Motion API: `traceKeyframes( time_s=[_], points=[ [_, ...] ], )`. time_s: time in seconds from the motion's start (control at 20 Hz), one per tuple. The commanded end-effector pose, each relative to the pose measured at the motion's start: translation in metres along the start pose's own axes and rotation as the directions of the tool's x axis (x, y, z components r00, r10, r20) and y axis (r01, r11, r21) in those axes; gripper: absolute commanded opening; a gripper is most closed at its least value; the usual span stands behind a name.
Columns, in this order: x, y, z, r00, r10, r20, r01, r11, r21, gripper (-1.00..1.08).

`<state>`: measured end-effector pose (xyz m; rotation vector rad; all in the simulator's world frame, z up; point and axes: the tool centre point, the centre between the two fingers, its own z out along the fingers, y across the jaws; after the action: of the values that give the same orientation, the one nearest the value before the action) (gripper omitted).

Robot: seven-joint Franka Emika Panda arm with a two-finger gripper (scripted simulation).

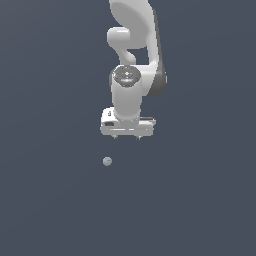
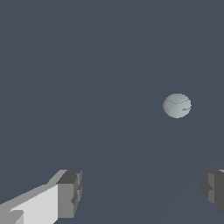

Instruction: Pick up the object and move it to a goal position.

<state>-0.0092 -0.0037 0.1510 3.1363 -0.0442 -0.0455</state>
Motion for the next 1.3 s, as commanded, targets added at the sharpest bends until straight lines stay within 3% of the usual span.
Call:
traceKeyframes(
  time_s=[0.0, 0.5, 1.25],
  points=[
    [0.0, 0.0, 0.0, 1.0, 0.0, 0.0, 0.0, 1.0, 0.0, 1.0],
    [0.006, -0.01, -0.025, 0.999, -0.022, -0.025, 0.022, 1.0, -0.015, 1.0],
    [0.021, 0.013, -0.002, 0.992, -0.121, -0.023, 0.12, 0.993, -0.015, 1.0]
  ],
)
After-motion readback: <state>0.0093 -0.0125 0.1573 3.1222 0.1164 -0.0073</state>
